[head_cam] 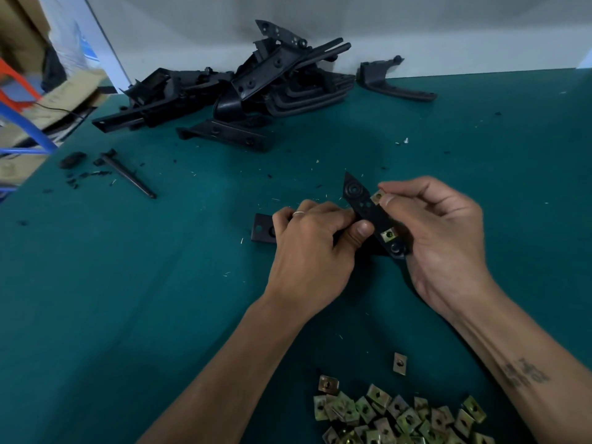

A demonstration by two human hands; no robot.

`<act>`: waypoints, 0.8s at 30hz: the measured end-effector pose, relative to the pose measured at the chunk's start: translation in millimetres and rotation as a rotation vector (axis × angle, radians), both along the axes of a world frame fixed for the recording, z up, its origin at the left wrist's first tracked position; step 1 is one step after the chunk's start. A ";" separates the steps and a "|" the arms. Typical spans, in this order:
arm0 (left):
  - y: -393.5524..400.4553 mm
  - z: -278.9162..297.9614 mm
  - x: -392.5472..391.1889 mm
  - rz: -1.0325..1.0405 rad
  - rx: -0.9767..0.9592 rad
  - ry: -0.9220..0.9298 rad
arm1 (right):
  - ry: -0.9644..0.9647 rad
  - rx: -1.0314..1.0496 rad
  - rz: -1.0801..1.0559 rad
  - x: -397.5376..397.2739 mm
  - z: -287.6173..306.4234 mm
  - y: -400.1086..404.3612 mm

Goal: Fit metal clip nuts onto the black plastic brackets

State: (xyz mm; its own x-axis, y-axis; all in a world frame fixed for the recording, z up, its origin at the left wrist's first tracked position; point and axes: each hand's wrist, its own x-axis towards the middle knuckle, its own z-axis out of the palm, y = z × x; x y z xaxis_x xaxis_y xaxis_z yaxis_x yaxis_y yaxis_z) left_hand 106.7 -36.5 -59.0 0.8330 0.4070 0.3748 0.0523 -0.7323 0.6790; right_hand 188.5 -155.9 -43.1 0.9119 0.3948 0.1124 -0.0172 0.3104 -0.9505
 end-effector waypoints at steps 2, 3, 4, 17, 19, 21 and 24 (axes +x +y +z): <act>0.1 0.4 -0.5 -0.005 -0.004 -0.001 | 0.046 0.012 0.033 -1.2 0.6 0.3; 0.1 0.4 -0.6 -0.007 -0.006 0.000 | 0.055 0.013 0.042 -1.7 0.9 0.4; 0.2 0.5 -0.8 -0.007 -0.007 0.003 | 0.052 0.010 0.046 -2.0 1.0 0.3; 1.4 2.8 -3.2 -0.016 -0.025 0.041 | -0.156 0.041 0.109 -8.6 -2.9 -3.6; 1.4 2.5 -3.5 -0.018 -0.019 0.050 | -0.159 0.031 0.137 -7.0 -3.9 -5.0; 1.7 3.2 -3.7 -0.022 -0.023 0.047 | -0.170 0.005 0.140 -6.2 -6.2 -4.4; 1.9 3.1 -3.4 -0.025 -0.005 0.056 | -0.231 -0.080 0.108 -8.1 -9.0 -2.5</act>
State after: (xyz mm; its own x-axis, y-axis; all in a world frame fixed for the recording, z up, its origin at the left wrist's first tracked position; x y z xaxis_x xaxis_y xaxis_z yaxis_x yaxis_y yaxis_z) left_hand 103.2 -34.6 -55.9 0.8625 0.3875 0.3255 0.0718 -0.7304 0.6792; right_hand 180.5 -158.4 -52.1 0.8177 0.5044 0.2774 0.1746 0.2419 -0.9545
